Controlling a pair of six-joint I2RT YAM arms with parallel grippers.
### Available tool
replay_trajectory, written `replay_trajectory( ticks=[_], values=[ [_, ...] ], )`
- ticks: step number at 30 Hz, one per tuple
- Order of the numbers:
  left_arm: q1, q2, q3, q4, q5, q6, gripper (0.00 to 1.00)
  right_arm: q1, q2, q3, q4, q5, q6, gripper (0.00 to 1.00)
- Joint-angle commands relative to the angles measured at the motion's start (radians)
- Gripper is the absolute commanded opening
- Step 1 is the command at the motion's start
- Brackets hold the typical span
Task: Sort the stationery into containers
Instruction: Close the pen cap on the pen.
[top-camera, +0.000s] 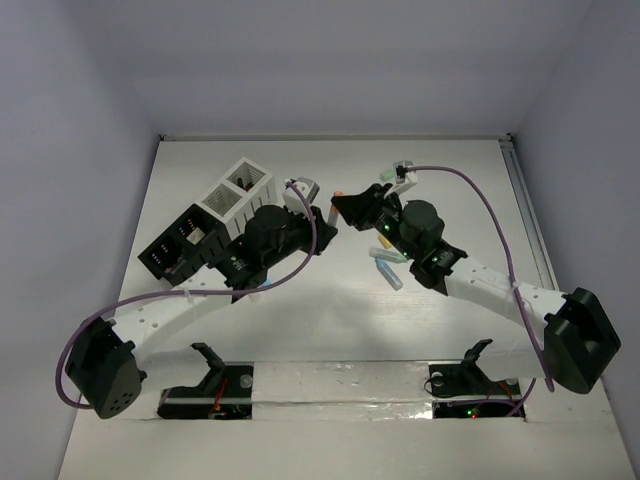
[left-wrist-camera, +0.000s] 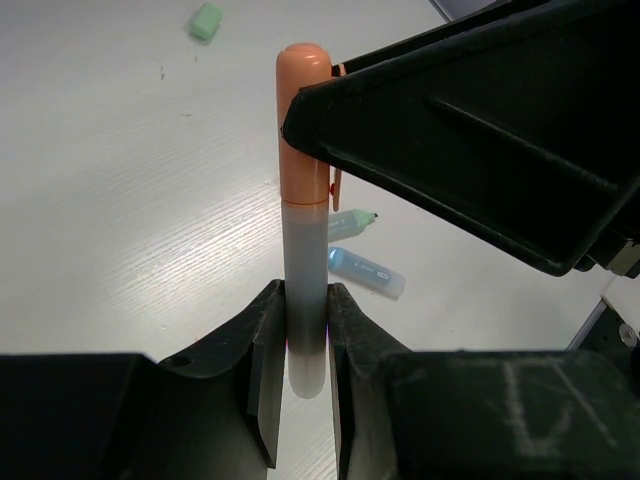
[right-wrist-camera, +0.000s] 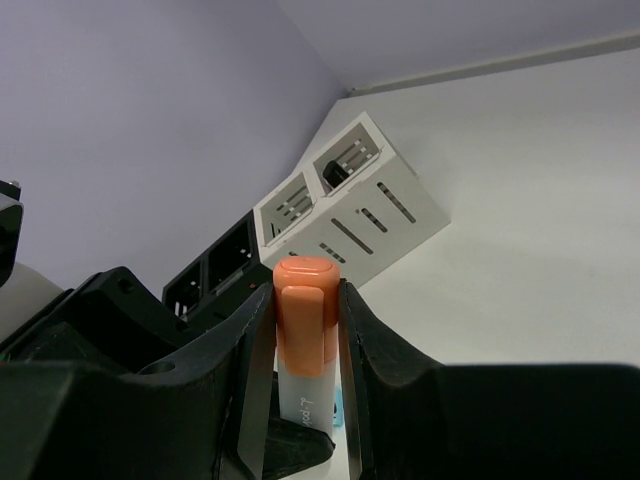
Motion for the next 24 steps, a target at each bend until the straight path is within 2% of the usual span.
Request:
replay_trajectory(
  ticks=[1,11,16,24],
  values=[
    [0.063,-0.051,0.179,0.426,-0.13,-0.002,0.0,0.082,0.057,-0.078,-0.28,-0.204,-0.003,0.0],
    [0.074,-0.011,0.257,0.432,-0.103,0.009,0.0,0.1,0.062,-0.109,-0.292,-0.19,0.002,0.0],
    [0.074,-0.025,0.204,0.429,-0.113,-0.005,0.0,0.1,0.034,-0.086,-0.322,-0.133,-0.024,0.0],
    [0.083,-0.091,0.087,0.377,-0.152,-0.025,0.0,0.1,0.04,-0.015,-0.301,-0.133,-0.043,0.0]
  ],
)
